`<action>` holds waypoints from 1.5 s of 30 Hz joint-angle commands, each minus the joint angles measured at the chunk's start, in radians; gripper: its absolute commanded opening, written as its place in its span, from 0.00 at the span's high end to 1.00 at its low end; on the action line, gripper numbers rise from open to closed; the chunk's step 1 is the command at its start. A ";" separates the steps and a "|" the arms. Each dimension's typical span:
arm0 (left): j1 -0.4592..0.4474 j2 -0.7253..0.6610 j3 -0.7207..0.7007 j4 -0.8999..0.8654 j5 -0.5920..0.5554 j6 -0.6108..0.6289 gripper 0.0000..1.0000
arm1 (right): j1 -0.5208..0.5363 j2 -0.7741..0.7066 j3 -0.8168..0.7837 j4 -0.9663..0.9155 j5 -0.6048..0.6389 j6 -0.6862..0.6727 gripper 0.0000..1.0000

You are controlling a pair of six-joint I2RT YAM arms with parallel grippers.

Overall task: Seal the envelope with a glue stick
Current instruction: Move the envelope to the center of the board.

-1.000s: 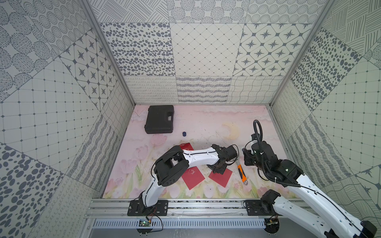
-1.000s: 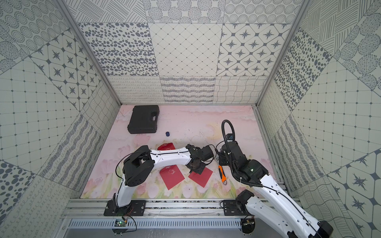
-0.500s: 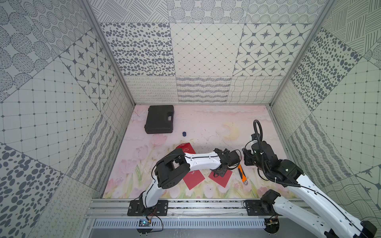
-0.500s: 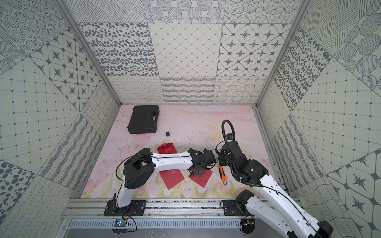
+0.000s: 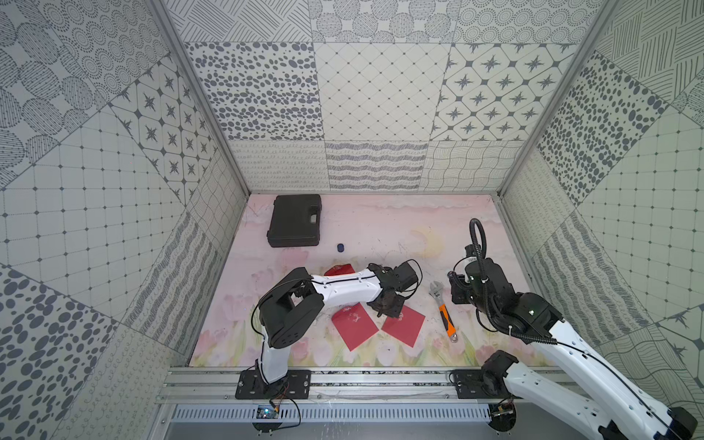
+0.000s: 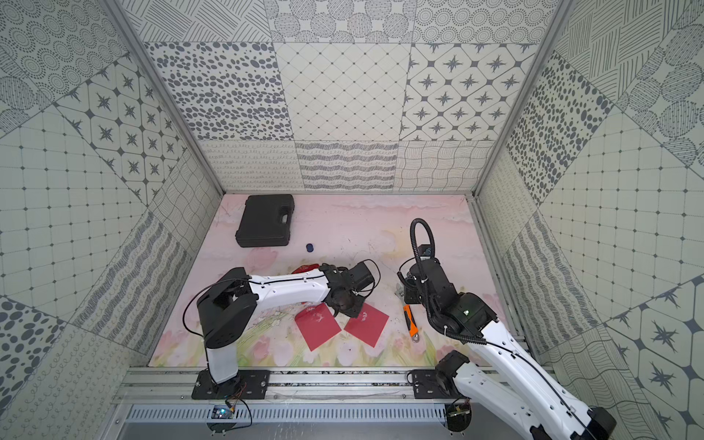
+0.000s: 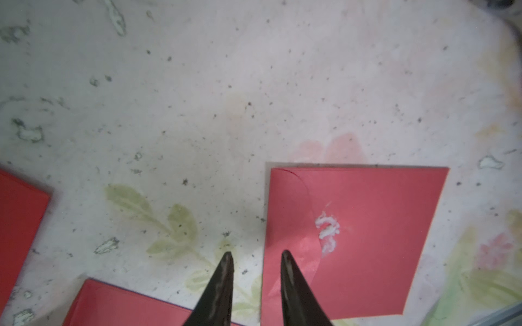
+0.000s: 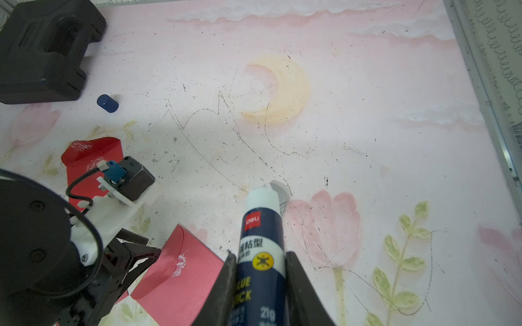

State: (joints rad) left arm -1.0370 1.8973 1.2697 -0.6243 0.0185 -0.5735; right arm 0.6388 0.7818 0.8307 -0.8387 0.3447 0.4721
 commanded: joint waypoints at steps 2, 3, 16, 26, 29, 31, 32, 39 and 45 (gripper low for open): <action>0.031 -0.015 -0.054 0.067 0.163 -0.049 0.67 | -0.005 0.018 0.048 0.014 -0.004 0.031 1.00; 0.031 -0.014 -0.059 0.073 0.176 -0.050 0.67 | -0.005 0.021 0.052 0.012 -0.008 0.034 1.00; 0.024 0.096 -0.029 0.232 0.452 -0.092 0.68 | -0.005 0.048 0.106 0.010 -0.029 0.036 1.00; 0.007 0.151 0.039 0.255 0.526 -0.081 0.68 | -0.004 0.040 0.115 0.004 -0.029 0.033 1.00; 0.014 0.092 0.003 0.278 0.476 -0.089 0.69 | -0.005 0.039 0.117 0.002 -0.031 0.034 1.00; 0.024 0.048 -0.018 0.271 0.436 -0.086 0.68 | -0.005 0.040 0.115 0.003 -0.033 0.035 1.00; 0.029 0.023 -0.029 0.259 0.410 -0.082 0.69 | -0.005 0.040 0.116 0.004 -0.035 0.036 1.00; 0.038 -0.150 -0.100 0.025 0.153 -0.023 0.66 | -0.005 0.061 0.119 0.016 -0.047 0.029 1.00; 0.051 -0.312 -0.210 -0.165 -0.044 -0.053 0.63 | -0.004 0.088 0.126 0.039 -0.065 0.023 1.00</action>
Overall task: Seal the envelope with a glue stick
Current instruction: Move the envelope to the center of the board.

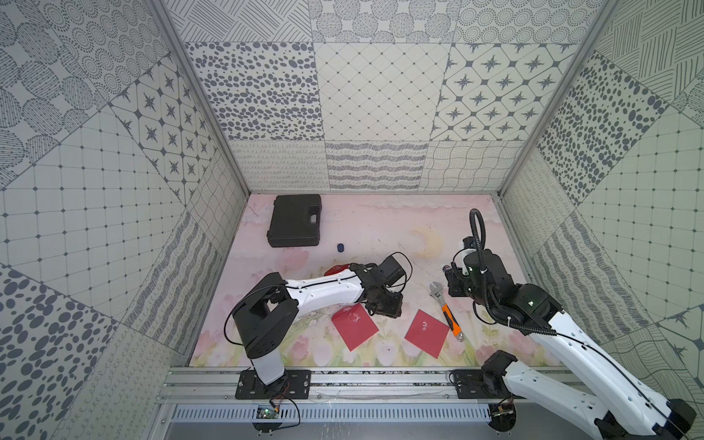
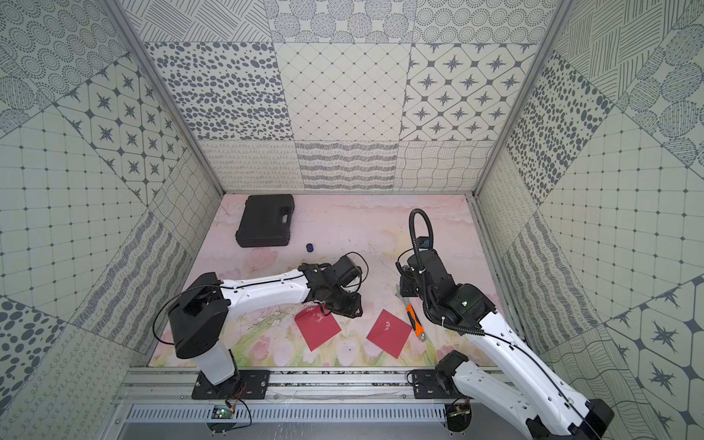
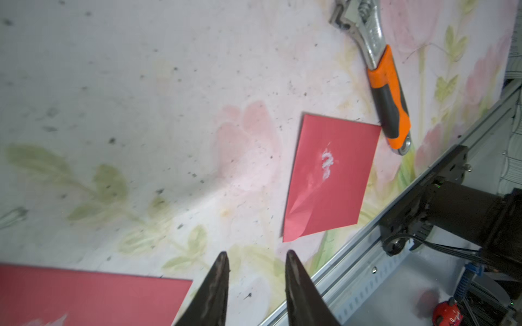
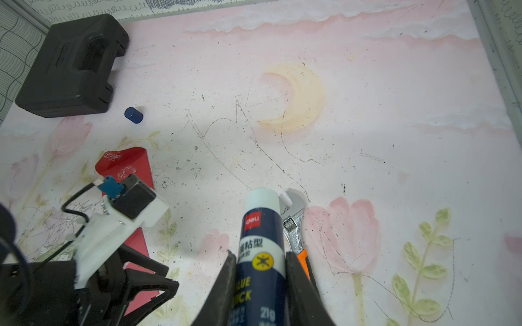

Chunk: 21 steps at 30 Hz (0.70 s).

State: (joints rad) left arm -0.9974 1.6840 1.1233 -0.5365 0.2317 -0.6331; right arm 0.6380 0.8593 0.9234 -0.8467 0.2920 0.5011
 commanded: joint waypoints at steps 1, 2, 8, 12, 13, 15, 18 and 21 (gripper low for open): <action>0.015 -0.122 -0.086 -0.276 -0.277 -0.008 0.62 | -0.004 0.014 0.034 0.048 -0.014 -0.007 1.00; 0.017 -0.147 -0.110 -0.299 -0.298 -0.025 0.61 | -0.003 0.017 0.035 0.051 -0.015 -0.008 1.00; 0.049 -0.293 -0.244 -0.345 -0.370 -0.127 0.55 | -0.004 0.028 0.038 0.066 -0.023 -0.007 1.00; 0.119 -0.333 -0.325 -0.284 -0.356 -0.136 0.54 | -0.004 0.041 0.035 0.077 -0.036 -0.003 1.00; 0.134 -0.334 -0.336 -0.272 -0.356 -0.132 0.54 | -0.003 0.043 0.036 0.077 -0.037 -0.003 1.00; 0.163 -0.324 -0.345 -0.255 -0.359 -0.117 0.53 | -0.004 0.045 0.041 0.074 -0.039 -0.004 1.00; 0.199 -0.290 -0.350 -0.239 -0.355 -0.083 0.51 | -0.003 0.042 0.045 0.068 -0.034 -0.004 1.00; 0.230 -0.253 -0.352 -0.213 -0.348 -0.039 0.50 | -0.003 0.040 0.046 0.061 -0.033 -0.004 1.00</action>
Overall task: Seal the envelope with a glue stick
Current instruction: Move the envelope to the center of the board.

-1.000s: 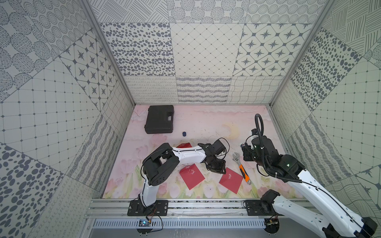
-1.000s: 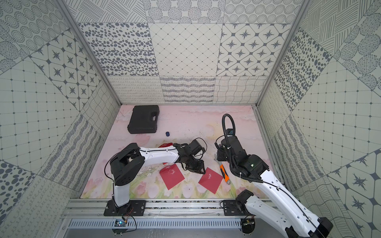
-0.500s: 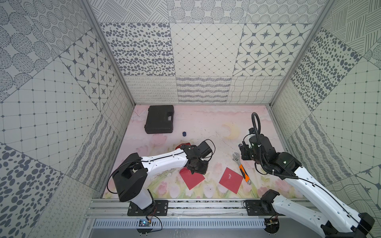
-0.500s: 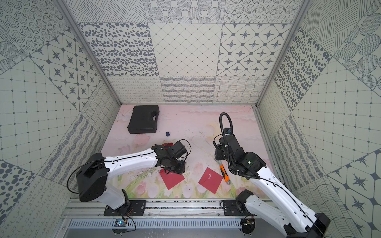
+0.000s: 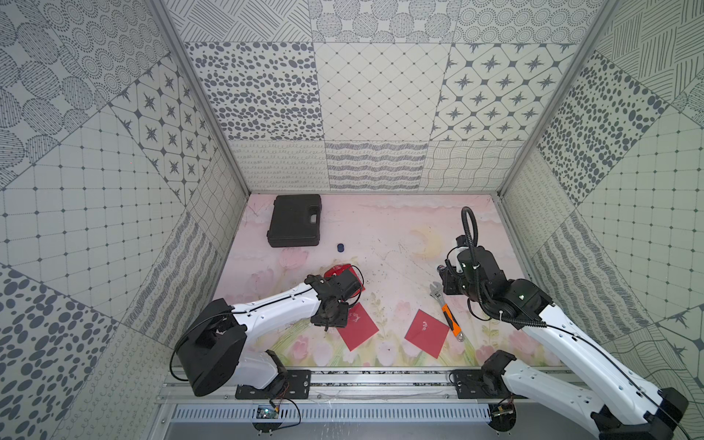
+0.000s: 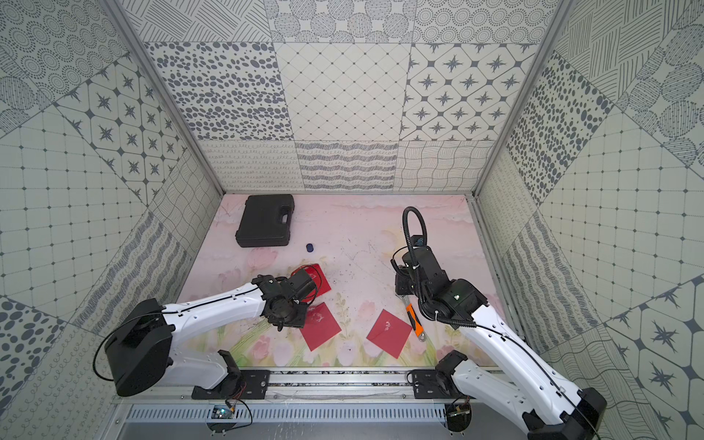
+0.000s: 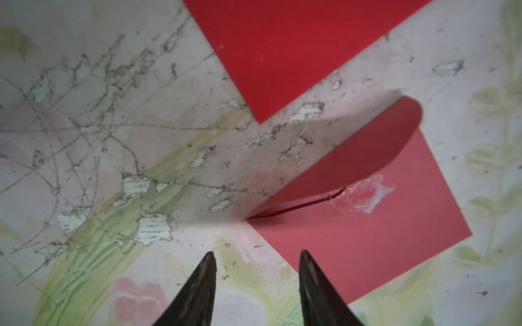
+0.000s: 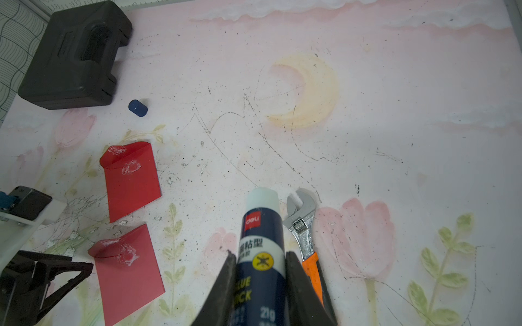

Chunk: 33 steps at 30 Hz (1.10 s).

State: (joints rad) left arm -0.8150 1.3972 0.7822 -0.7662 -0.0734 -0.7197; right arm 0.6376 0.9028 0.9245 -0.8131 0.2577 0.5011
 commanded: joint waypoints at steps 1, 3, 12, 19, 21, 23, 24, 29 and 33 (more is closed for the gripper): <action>0.056 0.044 -0.014 0.035 -0.030 0.067 0.50 | -0.003 -0.006 0.045 0.025 0.002 -0.003 1.00; 0.070 0.059 -0.017 0.070 0.001 0.096 0.50 | -0.003 -0.007 0.045 0.022 0.002 -0.001 1.00; 0.091 0.130 -0.014 0.156 0.118 0.190 0.58 | -0.004 -0.008 0.051 0.017 0.006 -0.001 1.00; 0.091 0.140 -0.019 0.194 0.215 0.214 0.69 | -0.004 -0.001 0.055 0.018 0.004 -0.004 1.00; 0.090 0.135 -0.029 0.210 0.243 0.211 0.73 | -0.003 0.000 0.053 0.020 0.002 -0.004 1.00; 0.091 0.127 -0.038 0.220 0.261 0.206 0.76 | -0.003 0.000 0.053 0.022 0.000 -0.004 1.00; 0.091 0.122 -0.042 0.227 0.271 0.205 0.77 | -0.004 0.000 0.053 0.023 0.000 -0.004 1.00; 0.090 0.094 -0.069 0.262 0.317 0.188 0.81 | -0.004 0.002 0.053 0.026 -0.003 -0.004 1.00; 0.081 0.067 -0.109 0.313 0.386 0.153 0.82 | -0.003 0.007 0.053 0.030 -0.005 -0.004 1.00</action>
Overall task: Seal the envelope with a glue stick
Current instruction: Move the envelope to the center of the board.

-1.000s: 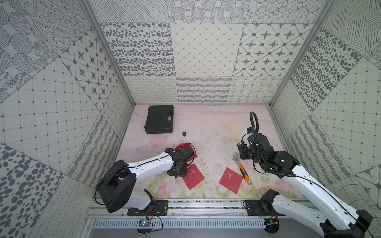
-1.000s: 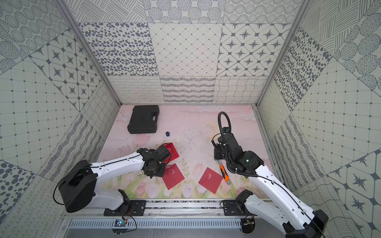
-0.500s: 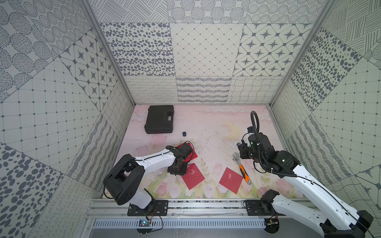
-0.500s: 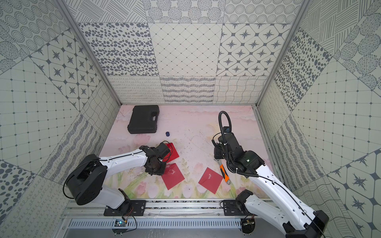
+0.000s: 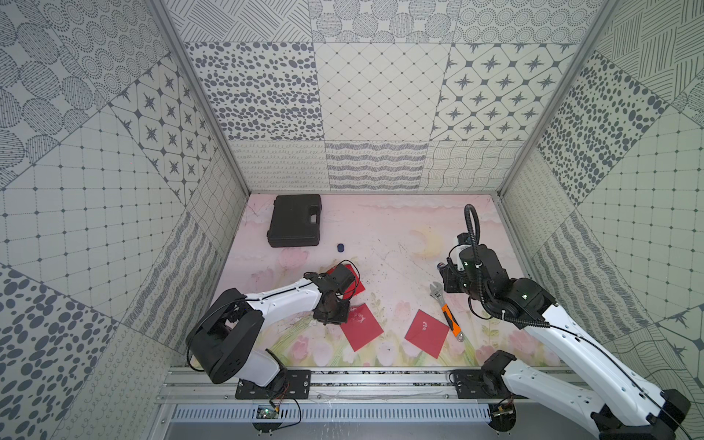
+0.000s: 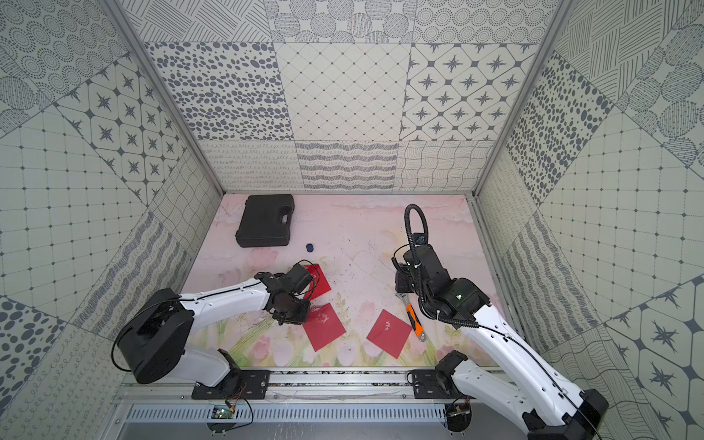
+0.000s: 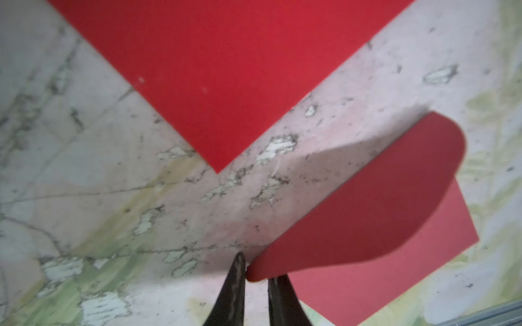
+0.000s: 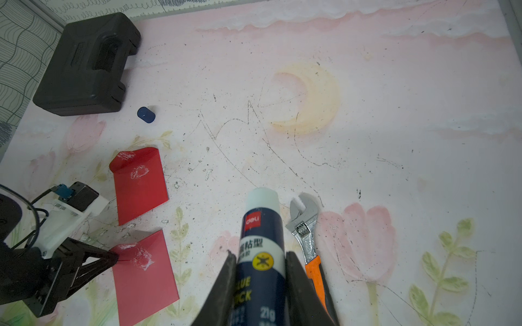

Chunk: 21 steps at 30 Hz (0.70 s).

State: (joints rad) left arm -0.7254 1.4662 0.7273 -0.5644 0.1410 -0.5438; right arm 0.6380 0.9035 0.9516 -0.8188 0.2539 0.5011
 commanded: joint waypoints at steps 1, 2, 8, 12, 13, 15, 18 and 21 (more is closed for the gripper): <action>-0.012 -0.007 -0.062 0.147 0.187 -0.032 0.82 | -0.004 0.007 0.026 0.037 -0.002 -0.004 1.00; -0.019 -0.012 -0.069 0.161 0.194 -0.039 0.81 | -0.004 0.009 0.027 0.037 -0.002 -0.004 1.00; -0.067 -0.011 -0.015 0.058 0.030 -0.010 0.70 | -0.003 0.015 0.027 0.045 -0.008 -0.004 1.00; -0.099 0.007 0.042 -0.013 -0.075 0.054 0.66 | -0.004 0.015 0.032 0.040 -0.006 -0.003 1.00; -0.100 0.013 0.046 -0.013 -0.078 0.067 0.66 | -0.004 0.015 0.033 0.039 -0.004 -0.003 1.00; -0.101 0.027 0.055 -0.012 -0.077 0.090 0.64 | -0.004 0.015 0.035 0.038 -0.004 -0.003 1.00; -0.103 0.060 0.073 -0.021 -0.080 0.119 0.62 | -0.004 0.015 0.040 0.034 -0.003 -0.003 1.00; -0.112 0.080 0.093 -0.031 -0.100 0.141 0.61 | -0.004 0.011 0.041 0.032 -0.001 -0.003 1.00</action>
State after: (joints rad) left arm -0.8261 1.5188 0.7906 -0.5293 0.1169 -0.4873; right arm 0.6380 0.9180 0.9573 -0.8124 0.2474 0.5011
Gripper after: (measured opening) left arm 0.389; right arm 0.283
